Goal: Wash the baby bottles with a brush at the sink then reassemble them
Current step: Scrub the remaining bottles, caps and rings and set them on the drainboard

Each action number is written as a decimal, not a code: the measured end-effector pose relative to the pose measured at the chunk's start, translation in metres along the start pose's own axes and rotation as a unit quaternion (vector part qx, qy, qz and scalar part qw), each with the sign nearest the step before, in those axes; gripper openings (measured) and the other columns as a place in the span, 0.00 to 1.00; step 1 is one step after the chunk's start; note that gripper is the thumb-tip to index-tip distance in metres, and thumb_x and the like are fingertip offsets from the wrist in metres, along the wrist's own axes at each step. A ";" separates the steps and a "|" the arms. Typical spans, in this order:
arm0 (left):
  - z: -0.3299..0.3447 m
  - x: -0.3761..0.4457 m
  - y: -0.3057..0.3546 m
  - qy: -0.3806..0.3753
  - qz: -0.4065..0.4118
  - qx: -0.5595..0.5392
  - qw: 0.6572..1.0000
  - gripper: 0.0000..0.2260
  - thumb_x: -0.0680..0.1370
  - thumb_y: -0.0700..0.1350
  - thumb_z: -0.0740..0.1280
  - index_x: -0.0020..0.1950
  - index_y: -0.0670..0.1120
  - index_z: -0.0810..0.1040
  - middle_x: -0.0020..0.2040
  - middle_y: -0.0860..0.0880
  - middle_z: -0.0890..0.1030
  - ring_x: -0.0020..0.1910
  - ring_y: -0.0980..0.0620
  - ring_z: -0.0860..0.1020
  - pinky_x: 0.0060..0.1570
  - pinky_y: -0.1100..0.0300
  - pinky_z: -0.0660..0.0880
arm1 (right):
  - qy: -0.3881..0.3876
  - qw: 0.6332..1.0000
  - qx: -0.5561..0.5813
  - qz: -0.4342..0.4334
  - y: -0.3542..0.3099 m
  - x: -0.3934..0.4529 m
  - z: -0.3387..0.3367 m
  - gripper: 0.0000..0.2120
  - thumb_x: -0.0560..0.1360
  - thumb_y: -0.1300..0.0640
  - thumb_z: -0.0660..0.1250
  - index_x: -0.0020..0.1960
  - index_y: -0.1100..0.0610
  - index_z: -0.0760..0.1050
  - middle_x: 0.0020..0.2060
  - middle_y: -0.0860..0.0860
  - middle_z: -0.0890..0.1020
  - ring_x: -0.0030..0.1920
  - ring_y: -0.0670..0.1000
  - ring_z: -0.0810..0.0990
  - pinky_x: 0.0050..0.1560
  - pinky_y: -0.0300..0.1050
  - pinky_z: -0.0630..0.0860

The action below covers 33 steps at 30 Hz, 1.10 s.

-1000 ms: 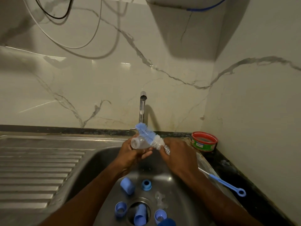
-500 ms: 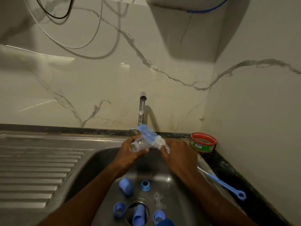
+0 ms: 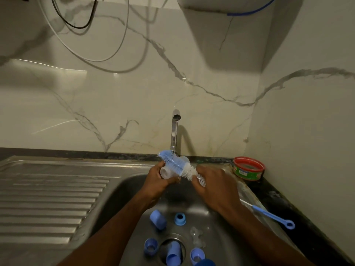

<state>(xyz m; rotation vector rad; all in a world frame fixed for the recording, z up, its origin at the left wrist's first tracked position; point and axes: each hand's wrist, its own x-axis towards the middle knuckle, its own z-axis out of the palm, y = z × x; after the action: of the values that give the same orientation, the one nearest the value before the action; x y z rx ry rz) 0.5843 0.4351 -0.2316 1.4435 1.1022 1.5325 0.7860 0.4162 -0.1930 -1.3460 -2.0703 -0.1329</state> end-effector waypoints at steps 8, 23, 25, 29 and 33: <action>0.000 0.000 0.004 -0.027 0.001 0.036 0.999 0.28 0.70 0.34 0.77 0.67 0.52 0.75 0.60 0.52 0.82 0.56 0.56 0.82 0.50 0.62 0.81 | 0.053 0.997 -0.031 0.040 0.005 0.002 -0.005 0.11 0.78 0.42 0.65 0.54 0.46 0.81 0.43 0.45 0.84 0.42 0.47 0.81 0.44 0.47 0.79; 0.004 0.006 -0.005 0.067 -0.037 -0.034 0.996 0.21 0.74 0.31 0.73 0.63 0.48 0.78 0.57 0.47 0.83 0.58 0.47 0.81 0.59 0.48 0.80 | 0.032 0.999 0.003 0.037 0.002 0.000 -0.007 0.12 0.79 0.43 0.65 0.56 0.47 0.81 0.45 0.47 0.85 0.42 0.49 0.80 0.45 0.48 0.78; 0.006 0.005 -0.006 0.066 -0.052 -0.060 0.995 0.18 0.74 0.32 0.73 0.60 0.48 0.79 0.55 0.44 0.84 0.57 0.44 0.83 0.58 0.42 0.80 | 0.033 0.999 0.011 0.022 -0.003 -0.002 -0.006 0.12 0.79 0.42 0.65 0.56 0.46 0.81 0.45 0.46 0.84 0.42 0.48 0.80 0.43 0.47 0.77; 0.009 0.004 0.005 0.037 -0.095 -0.230 0.968 0.20 0.77 0.26 0.63 0.65 0.44 0.77 0.57 0.41 0.84 0.55 0.40 0.84 0.51 0.42 0.83 | 0.031 0.999 -0.010 0.027 -0.006 0.000 -0.001 0.13 0.80 0.41 0.64 0.57 0.46 0.80 0.46 0.47 0.84 0.43 0.49 0.81 0.45 0.48 0.78; 0.013 0.003 0.006 0.022 -0.069 -0.200 0.977 0.18 0.77 0.28 0.66 0.63 0.44 0.77 0.54 0.44 0.85 0.54 0.42 0.84 0.47 0.50 0.84 | 0.021 0.997 -0.035 0.062 -0.001 0.000 0.000 0.13 0.80 0.42 0.64 0.59 0.46 0.80 0.47 0.47 0.84 0.44 0.49 0.81 0.47 0.48 0.78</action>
<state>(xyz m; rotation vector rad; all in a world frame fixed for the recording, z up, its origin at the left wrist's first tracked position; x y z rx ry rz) 0.5967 0.4372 -0.2252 1.0436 0.8381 1.5833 0.7855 0.4157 -0.1927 -1.4960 -1.9586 -0.1792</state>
